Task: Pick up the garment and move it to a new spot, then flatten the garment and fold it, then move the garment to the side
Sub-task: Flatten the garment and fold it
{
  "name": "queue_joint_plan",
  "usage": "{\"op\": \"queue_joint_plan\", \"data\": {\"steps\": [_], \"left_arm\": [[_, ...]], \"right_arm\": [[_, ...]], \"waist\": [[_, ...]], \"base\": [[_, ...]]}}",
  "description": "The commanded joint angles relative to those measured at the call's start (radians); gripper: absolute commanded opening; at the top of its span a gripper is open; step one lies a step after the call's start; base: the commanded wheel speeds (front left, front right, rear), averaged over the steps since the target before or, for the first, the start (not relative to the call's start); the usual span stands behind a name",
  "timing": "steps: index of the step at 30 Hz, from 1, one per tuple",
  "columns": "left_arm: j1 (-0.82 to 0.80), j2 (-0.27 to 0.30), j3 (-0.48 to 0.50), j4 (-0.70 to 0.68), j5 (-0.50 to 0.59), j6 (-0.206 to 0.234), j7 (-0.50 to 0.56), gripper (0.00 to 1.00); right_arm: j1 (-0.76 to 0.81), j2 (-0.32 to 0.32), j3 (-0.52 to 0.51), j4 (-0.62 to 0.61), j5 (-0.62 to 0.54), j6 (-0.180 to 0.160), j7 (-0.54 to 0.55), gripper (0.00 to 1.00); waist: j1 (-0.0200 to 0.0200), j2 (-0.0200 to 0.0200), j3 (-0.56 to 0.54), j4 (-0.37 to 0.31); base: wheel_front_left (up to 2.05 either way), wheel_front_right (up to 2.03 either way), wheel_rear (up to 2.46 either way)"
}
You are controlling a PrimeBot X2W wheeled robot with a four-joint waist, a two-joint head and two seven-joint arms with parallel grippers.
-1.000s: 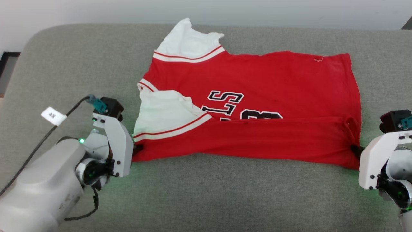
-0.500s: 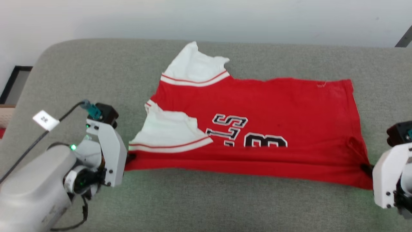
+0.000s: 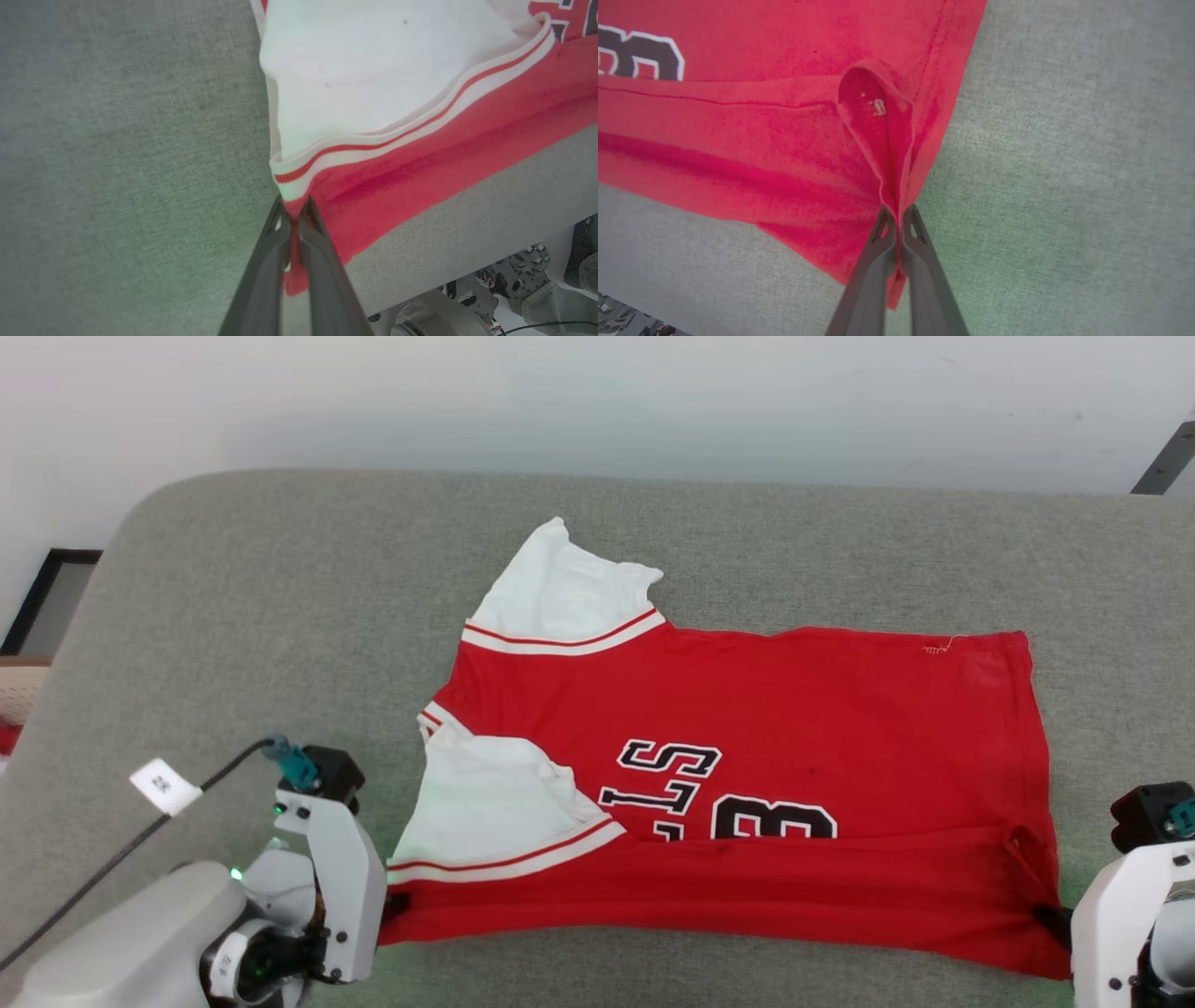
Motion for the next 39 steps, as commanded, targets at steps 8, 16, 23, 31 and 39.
{"op": "queue_joint_plan", "data": {"steps": [8, 16, 23, 31, 39], "left_arm": [[-0.004, -0.037, 0.005, 0.087, 0.0, -0.015, -0.027, 1.0], [-0.092, -0.001, 0.012, 0.066, 0.038, -0.001, 0.016, 1.0], [-0.209, 0.018, 0.046, 0.046, 0.08, 0.0, 0.015, 1.0], [-0.328, -0.007, 0.082, 0.142, 0.142, -0.055, -0.066, 1.0], [-0.447, -0.026, 0.097, 0.281, 0.223, -0.102, -0.162, 1.0]], "right_arm": [[-0.016, 0.04, 0.009, 0.065, -0.002, -0.001, -0.047, 0.47], [-0.035, 0.026, 0.019, 0.041, 0.009, -0.001, -0.086, 1.0], [-0.052, 0.024, 0.001, -0.037, -0.003, -0.001, -0.177, 1.0], [-0.111, 0.084, 0.004, -0.128, -0.066, -0.001, -0.46, 1.0], [-0.179, 0.13, 0.089, -0.132, -0.172, -0.001, -0.887, 1.0]], "waist": [[0.0, 0.0, -0.002, -0.014], [0.0, 0.0, -0.001, -0.041], [0.0, 0.0, 0.015, -0.093], [0.0, 0.0, 0.064, -0.175], [0.0, 0.0, 0.162, -0.272]], "base": [[0.0, 0.0, 0.0], [0.0, 0.0, 0.0], [0.0, 0.0, 0.0], [0.0, 0.0, 0.0], [0.0, 0.0, 0.0]]}}
